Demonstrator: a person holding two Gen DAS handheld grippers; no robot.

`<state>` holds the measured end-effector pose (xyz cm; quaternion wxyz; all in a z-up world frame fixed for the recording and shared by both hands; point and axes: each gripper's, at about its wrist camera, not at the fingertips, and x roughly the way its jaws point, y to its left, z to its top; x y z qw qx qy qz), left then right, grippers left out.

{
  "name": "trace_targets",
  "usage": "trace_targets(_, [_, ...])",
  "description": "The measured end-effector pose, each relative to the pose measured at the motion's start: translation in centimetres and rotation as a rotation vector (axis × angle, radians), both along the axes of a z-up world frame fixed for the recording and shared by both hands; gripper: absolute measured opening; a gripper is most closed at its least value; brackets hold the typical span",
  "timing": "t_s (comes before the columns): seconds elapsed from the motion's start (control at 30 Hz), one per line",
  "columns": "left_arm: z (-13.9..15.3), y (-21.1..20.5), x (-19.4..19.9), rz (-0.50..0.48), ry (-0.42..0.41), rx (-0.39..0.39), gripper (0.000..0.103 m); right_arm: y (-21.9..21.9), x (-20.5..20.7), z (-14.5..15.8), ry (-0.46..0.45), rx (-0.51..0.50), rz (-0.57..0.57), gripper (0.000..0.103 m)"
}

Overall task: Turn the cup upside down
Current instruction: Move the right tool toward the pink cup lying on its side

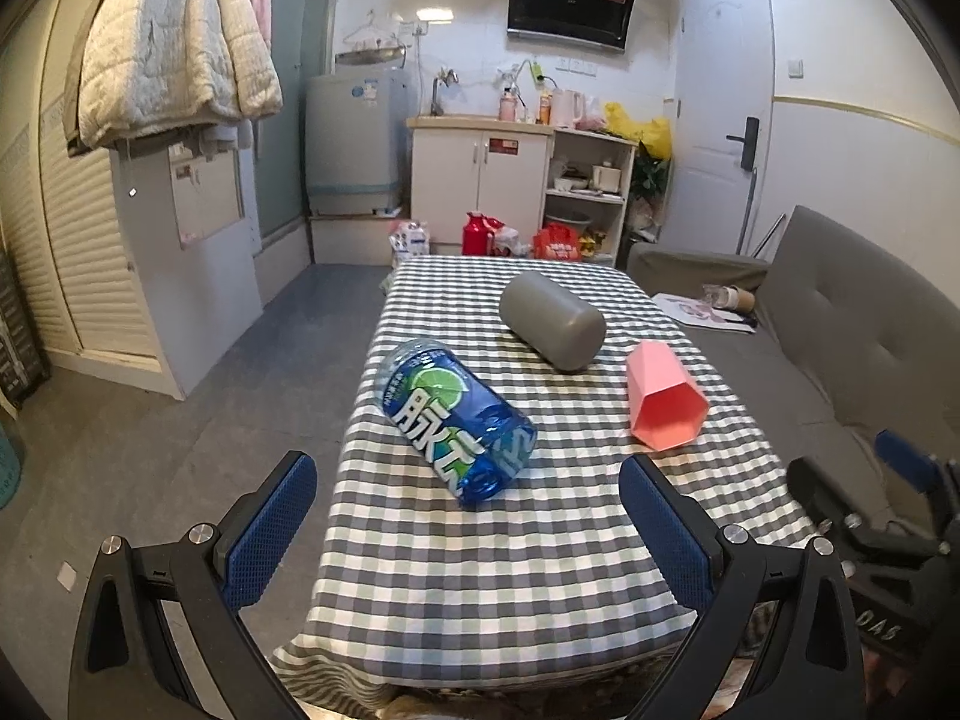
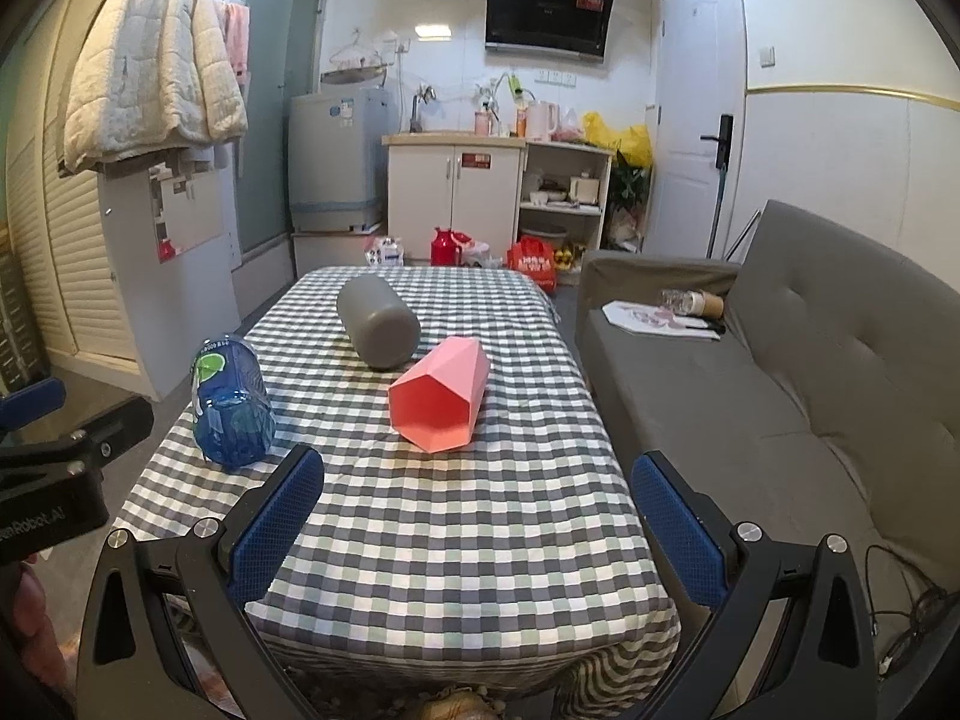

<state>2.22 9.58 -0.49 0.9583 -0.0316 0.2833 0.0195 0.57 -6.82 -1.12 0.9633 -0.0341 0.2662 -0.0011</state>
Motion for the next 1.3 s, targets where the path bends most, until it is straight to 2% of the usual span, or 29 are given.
trace_targets(0.13, [0.0,0.2,1.6,-0.002,0.056,0.008,0.103,0.4,1.6,0.3,0.042,0.002,0.006,0.103])
trace_targets(0.33, [-0.9,1.3,4.7,0.002,0.138,-0.017,0.103,0.3,5.6,0.6,0.154,0.014,-0.006,0.103])
trace_targets(0.5, [-1.4,2.4,6.7,0.041,0.172,-0.034,0.103,0.9,9.4,0.5,0.168,0.019,-0.002,0.103])
trace_targets(0.6, [-1.6,2.7,7.7,0.051,0.182,-0.055,0.103,1.6,11.3,-0.1,0.179,0.029,-0.001,0.103])
trace_targets(0.8, [-2.5,3.4,8.8,0.050,0.207,-0.050,0.103,2.3,14.7,-2.4,0.227,0.042,0.002,0.103])
trace_targets(0.93, [-3.6,4.1,9.2,0.041,0.231,-0.058,0.103,2.6,16.7,-4.1,0.262,0.031,-0.003,0.098])
trace_targets(1.03, [-3.7,4.6,9.2,0.025,0.233,-0.097,0.103,2.5,18.1,-5.5,0.305,0.027,-0.015,0.092])
trace_targets(1.13, [-3.6,4.2,9.3,0.015,0.241,-0.085,0.103,2.4,18.7,-6.8,0.334,0.024,-0.022,0.090])
trace_targets(1.23, [-3.5,3.9,9.2,0.006,0.239,-0.071,0.103,2.4,18.6,-7.3,0.357,0.043,-0.014,0.072])
trace_targets(1.27, [-3.6,3.7,9.2,0.006,0.240,-0.071,0.103,2.4,18.5,-7.3,0.365,0.052,-0.008,0.068])
trace_targets(1.3, [-3.6,3.7,9.2,0.006,0.241,-0.070,0.103,2.4,18.3,-7.3,0.367,0.053,-0.005,0.068])
